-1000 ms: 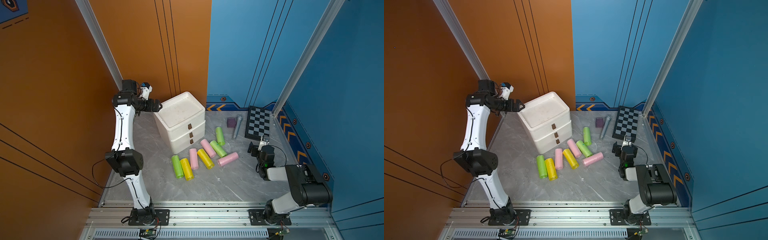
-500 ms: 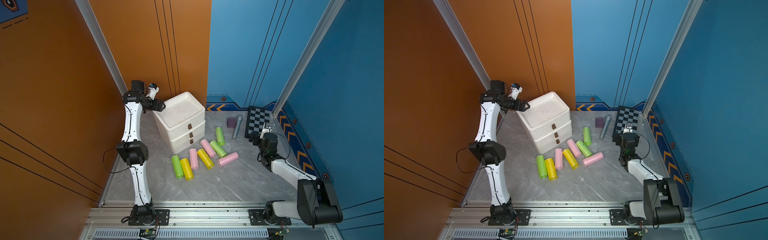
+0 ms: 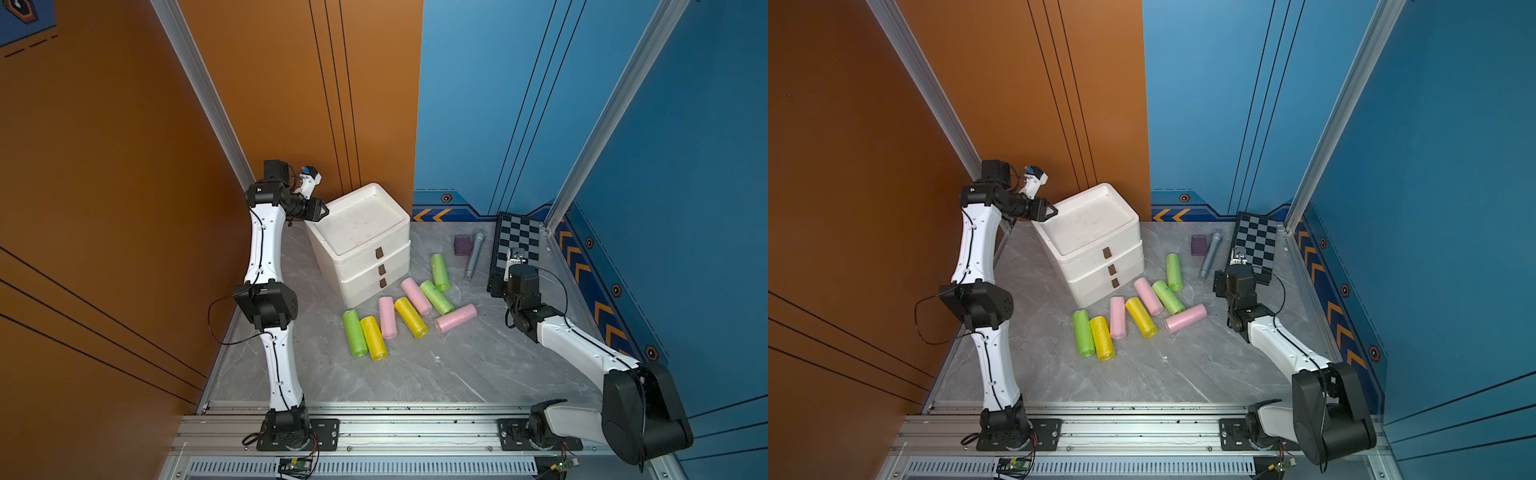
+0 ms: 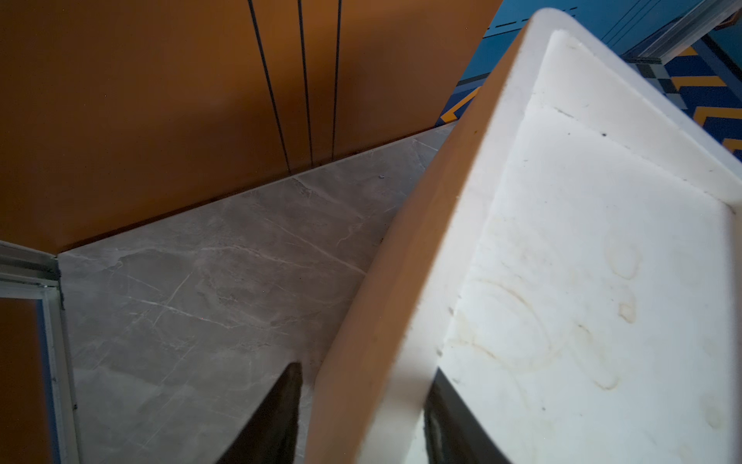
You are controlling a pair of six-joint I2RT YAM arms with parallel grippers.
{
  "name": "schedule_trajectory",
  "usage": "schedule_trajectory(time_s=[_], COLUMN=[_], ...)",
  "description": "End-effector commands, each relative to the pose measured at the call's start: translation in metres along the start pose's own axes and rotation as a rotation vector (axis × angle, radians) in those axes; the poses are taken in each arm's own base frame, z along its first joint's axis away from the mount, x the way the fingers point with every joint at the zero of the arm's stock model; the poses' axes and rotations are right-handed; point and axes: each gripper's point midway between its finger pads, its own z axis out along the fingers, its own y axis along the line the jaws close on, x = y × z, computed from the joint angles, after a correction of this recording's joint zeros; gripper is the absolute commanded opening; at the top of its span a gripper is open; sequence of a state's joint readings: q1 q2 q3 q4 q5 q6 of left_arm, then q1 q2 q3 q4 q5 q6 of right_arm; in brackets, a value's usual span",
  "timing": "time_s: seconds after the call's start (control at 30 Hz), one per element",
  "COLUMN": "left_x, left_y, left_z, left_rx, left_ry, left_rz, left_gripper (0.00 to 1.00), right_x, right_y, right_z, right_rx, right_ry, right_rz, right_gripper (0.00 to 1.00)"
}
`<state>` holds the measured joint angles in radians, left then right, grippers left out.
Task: Sort the rolls of trash bags by color and place them into the drawer
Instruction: Adjust the storage box at the center of the board, then open the drawer in the storage box.
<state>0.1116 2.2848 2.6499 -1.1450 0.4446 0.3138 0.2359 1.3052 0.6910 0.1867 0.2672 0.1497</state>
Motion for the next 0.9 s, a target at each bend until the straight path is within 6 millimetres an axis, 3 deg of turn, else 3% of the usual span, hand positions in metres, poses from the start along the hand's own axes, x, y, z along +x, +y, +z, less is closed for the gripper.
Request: schedule_trajectory(time_s=[0.0, 0.1, 0.17, 0.4, 0.57, 0.63, 0.87], left_x=[-0.008, -0.007, -0.008, -0.013, -0.016, -0.015, 0.002], left_y=[-0.001, -0.002, -0.004, -0.011, -0.027, -0.034, -0.051], left_z=[-0.020, -0.024, -0.028, -0.033, -0.036, -0.037, -0.054], left_rx=[-0.016, -0.024, -0.023, 0.005, 0.087, 0.112, 0.157], left_ry=[-0.032, -0.031, -0.036, -0.056, -0.080, -0.080, -0.065], left_rz=[-0.006, -0.006, -0.004, 0.005, 0.040, 0.070, 0.158], left_gripper=[0.31, 0.16, 0.13, 0.09, 0.07, 0.00, 0.00], right_x=[-0.001, 0.002, 0.005, 0.010, 0.008, 0.007, 0.002], right_y=[0.006, 0.012, 0.014, 0.019, 0.027, 0.032, 0.056], right_z=[0.002, 0.003, 0.004, 0.007, 0.008, 0.009, 0.013], right_rx=[0.010, -0.004, -0.008, -0.013, -0.030, -0.038, -0.105], right_ry=[0.026, 0.034, 0.041, 0.056, 0.056, 0.059, 0.099], right_rz=[0.004, 0.004, 0.003, 0.007, 0.005, 0.000, 0.004], right_gripper=[0.73, 0.75, 0.76, 0.78, 0.78, 0.79, 0.79])
